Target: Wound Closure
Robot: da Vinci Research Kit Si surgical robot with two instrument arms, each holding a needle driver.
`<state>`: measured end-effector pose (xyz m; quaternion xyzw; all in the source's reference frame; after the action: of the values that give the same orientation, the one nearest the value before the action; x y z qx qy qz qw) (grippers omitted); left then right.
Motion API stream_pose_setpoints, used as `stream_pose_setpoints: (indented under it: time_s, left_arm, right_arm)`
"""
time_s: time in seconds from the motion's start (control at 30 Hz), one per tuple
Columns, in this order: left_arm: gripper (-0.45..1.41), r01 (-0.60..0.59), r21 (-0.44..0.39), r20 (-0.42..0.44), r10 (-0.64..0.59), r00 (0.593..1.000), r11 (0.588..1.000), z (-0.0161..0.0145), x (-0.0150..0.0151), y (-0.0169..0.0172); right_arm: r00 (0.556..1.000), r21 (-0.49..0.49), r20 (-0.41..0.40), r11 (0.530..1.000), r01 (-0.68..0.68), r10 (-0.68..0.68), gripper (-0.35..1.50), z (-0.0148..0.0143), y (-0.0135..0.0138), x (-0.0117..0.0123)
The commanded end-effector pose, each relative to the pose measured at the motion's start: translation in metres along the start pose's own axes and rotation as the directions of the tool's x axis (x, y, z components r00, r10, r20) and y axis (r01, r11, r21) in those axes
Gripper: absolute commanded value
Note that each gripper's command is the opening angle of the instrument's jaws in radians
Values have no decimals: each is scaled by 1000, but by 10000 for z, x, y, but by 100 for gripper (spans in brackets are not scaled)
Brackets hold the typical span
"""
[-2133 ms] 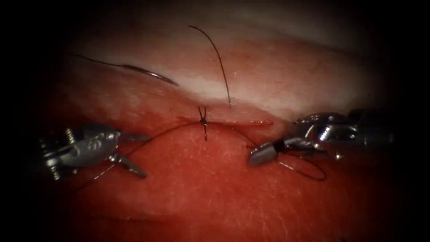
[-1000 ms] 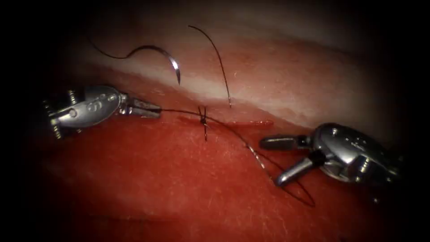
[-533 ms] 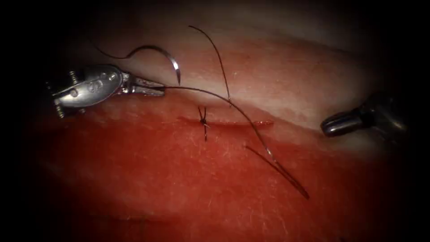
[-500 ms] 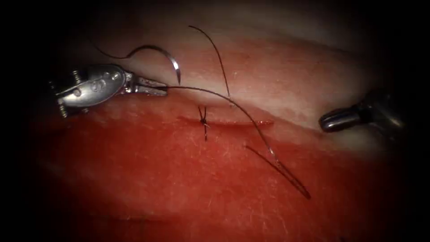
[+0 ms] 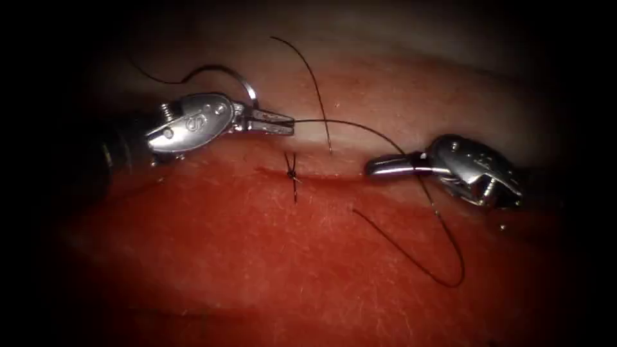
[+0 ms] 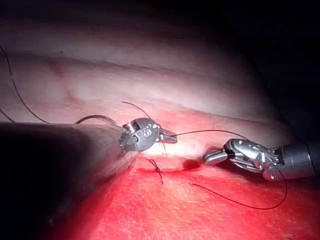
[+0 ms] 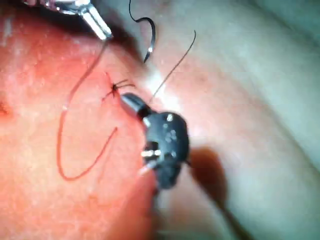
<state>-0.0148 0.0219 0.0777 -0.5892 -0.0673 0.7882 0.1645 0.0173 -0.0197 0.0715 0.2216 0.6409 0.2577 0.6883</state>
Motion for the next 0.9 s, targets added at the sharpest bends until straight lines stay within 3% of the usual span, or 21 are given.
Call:
stream_pose_setpoints:
  time_s: [0.03, 0.43, 0.53, 0.6, 0.63, 0.73, 0.8, 0.9]
  left_arm:
    - [-45, -6, 20, 15, 6, 1000, 1000, 9, -8, -4]
    - [-45, -37, 146, 114, 20, 993, 989, 46, -60, -4]
    - [-45, -43, 146, 140, 22, 990, 988, 49, -64, 2]
    - [-45, -46, 145, 151, 24, 988, 988, 48, -65, 7]
    - [-45, -47, 146, 153, 24, 988, 988, 46, -65, 11]
    - [-45, -47, 149, 158, 23, 987, 988, 38, -60, 20]
    - [-45, -46, 152, 161, 21, 987, 987, 34, -56, 25]
    - [-45, -44, 155, 165, 18, 986, 987, 29, -48, 33]
  right_arm:
    - [1000, 0, -27, 1000, -1, 1, -35, 19, -4, -1]
    - [991, -13, -132, 1000, -12, 10, -35, 39, -35, 32]
    - [980, -63, -175, 995, 81, -91, -35, 37, -30, 44]
    - [971, -100, -193, 987, 124, -142, -11, 34, -25, 51]
    - [966, -122, -194, 981, 151, -173, 14, 33, -21, 55]
    - [962, -151, -181, 972, 178, -204, 56, 31, -16, 57]
    - [963, -161, -175, 971, 178, -206, 74, 32, -15, 55]
    - [963, -169, -170, 969, 180, -209, 81, 30, -14, 50]
